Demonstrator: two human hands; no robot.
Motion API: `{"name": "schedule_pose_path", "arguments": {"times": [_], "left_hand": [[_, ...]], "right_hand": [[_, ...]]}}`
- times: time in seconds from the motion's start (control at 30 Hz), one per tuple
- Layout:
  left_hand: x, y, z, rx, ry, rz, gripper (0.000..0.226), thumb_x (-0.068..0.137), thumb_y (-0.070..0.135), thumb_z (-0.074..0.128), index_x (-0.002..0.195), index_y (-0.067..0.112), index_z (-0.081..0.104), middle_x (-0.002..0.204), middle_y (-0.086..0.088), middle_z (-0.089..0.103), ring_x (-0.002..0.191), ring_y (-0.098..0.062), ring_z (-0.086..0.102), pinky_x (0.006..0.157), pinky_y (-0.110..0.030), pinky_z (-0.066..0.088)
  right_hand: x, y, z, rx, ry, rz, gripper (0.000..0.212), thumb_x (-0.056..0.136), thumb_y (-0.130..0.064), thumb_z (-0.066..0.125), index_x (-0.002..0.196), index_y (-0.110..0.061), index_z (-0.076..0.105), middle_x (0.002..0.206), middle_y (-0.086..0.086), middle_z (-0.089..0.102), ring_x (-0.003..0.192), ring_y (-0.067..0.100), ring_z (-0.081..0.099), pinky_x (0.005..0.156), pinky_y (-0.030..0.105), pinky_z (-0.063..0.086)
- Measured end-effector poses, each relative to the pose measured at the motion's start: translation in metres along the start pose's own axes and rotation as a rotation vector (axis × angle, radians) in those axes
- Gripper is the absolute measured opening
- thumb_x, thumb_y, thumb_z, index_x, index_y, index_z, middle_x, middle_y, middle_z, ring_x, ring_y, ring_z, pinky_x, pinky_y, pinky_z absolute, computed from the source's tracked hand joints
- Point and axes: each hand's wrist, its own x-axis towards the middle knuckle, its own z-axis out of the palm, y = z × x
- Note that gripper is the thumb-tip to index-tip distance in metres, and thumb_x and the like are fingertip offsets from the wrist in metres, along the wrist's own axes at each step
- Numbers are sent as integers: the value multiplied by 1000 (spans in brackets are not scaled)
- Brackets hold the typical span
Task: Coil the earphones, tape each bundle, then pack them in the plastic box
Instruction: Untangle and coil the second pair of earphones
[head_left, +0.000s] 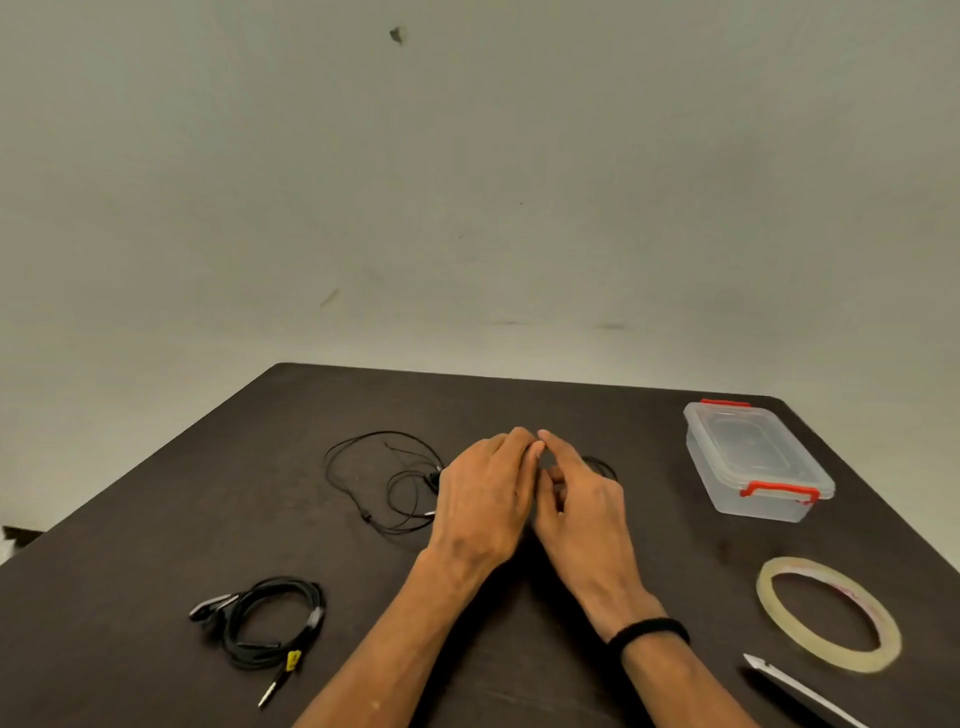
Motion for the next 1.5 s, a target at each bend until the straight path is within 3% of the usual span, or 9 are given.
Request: {"name": "schedule_pose_path", "arguments": {"times": [0.23, 0.37, 0.53, 0.8, 1.0, 1.1, 1.2, 1.37, 1.5], "left_hand": [[-11, 5, 3, -18, -43, -23, 26, 111, 38, 36, 104, 23, 56, 82, 7, 63, 71, -17, 58, 61, -43, 50], [-15, 0, 4, 4, 4, -59, 28, 112, 38, 39, 101, 21, 58, 77, 7, 60, 68, -15, 54, 58, -41, 48], [-15, -1, 6, 52, 97, -84, 25, 111, 34, 44, 98, 22, 61, 77, 8, 60, 64, -14, 49, 54, -35, 43], [-20, 6, 5, 26, 25, -18, 26, 112, 34, 40, 112, 25, 64, 95, 11, 68, 76, -11, 55, 68, -27, 45], [-19, 2, 0, -4, 115, -82, 20, 109, 30, 50, 104, 18, 66, 83, 6, 62, 72, -14, 52, 65, -29, 42], [-19, 3, -2, -10, 111, -51, 21, 110, 27, 49, 102, 16, 65, 82, 3, 60, 71, -16, 50, 64, -30, 41], [-20, 3, -4, 4, 102, -42, 20, 110, 25, 49, 103, 14, 65, 84, 2, 61, 72, -18, 50, 62, -33, 42], [-27, 8, -11, 0, 77, -1, 22, 110, 25, 46, 103, 15, 65, 89, 2, 64, 75, -18, 53, 65, -32, 43], [-41, 11, -18, 21, 80, -8, 24, 111, 29, 44, 98, 18, 61, 83, 5, 58, 71, -15, 48, 62, -31, 41]], "right_hand": [[7, 14, -3, 239, 103, 262, 14, 105, -20, 63, 101, -26, 75, 89, -9, 80, 67, 6, 76, 62, 30, 64], [15, 22, -11, 393, 274, 542, 15, 107, -22, 58, 112, -18, 72, 88, -2, 82, 58, 10, 75, 60, 31, 61], [-2, 5, -3, 13, 2, 145, 76, 104, -18, 57, 167, -33, 19, 79, -5, 78, 67, 13, 72, 82, 31, 55], [-2, 3, -4, 19, -20, 16, 27, 104, -11, 61, 127, -13, 75, 112, 0, 80, 96, 11, 75, 91, 20, 56], [10, 17, -6, 253, 170, 478, 18, 108, -21, 55, 114, -21, 72, 94, -6, 81, 60, 4, 74, 69, 33, 65], [4, 12, -9, 81, 121, 362, 47, 105, -20, 55, 152, -21, 49, 83, -10, 78, 71, 3, 72, 93, 29, 53], [-11, -4, -1, 26, -15, 113, 74, 101, -18, 60, 164, -32, 24, 78, -10, 73, 71, 6, 68, 76, 25, 51], [-15, -12, -2, 11, -5, -85, 28, 108, -15, 56, 132, -12, 69, 110, 5, 79, 94, 20, 75, 87, 43, 60], [-15, -7, -13, 90, 82, 127, 18, 107, -16, 58, 113, -12, 74, 93, -1, 79, 75, 17, 76, 82, 48, 62]]}}
